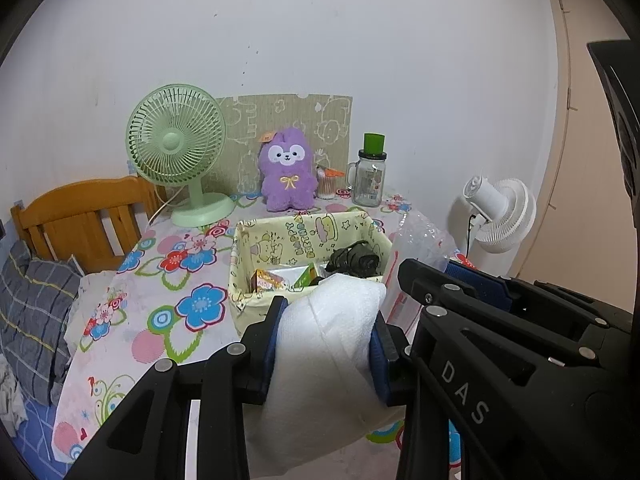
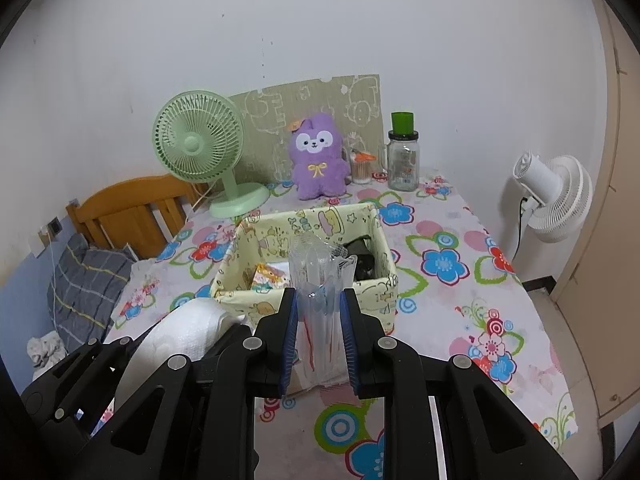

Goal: Organize soft objects
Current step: 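Carry the white cloth with the left tool while the right tool carries the clear bag toward the basket, then lower the white cloth into the basket with the left tool while the right tool drops the clear bag in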

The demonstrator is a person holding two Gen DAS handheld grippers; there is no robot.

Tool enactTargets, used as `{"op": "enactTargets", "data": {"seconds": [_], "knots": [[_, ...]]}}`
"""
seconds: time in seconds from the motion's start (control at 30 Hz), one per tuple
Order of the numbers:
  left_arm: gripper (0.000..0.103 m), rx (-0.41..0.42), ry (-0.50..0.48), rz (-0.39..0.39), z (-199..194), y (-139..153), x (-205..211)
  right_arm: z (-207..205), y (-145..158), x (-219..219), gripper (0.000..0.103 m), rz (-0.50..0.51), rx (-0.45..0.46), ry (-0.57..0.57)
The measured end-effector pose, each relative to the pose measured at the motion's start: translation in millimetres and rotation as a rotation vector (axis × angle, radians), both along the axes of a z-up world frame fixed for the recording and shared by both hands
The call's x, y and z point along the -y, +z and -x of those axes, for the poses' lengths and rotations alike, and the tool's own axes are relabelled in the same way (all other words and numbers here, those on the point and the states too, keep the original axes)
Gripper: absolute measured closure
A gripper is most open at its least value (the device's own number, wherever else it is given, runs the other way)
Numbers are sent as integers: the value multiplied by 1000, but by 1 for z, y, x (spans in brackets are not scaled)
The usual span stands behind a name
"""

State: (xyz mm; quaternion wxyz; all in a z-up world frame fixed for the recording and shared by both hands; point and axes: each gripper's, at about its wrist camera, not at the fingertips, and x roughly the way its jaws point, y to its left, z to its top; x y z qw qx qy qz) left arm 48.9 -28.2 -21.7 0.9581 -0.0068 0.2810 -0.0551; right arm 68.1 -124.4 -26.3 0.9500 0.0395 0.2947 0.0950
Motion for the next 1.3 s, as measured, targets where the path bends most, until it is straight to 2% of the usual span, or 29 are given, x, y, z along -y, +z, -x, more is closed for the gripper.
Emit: {"op": "enactTargets", "data": {"seconds": [1.3], "knots": [[65,1,-11,19,-71,9,-4,-70,10,-4,78,-15,12,-2]]}}
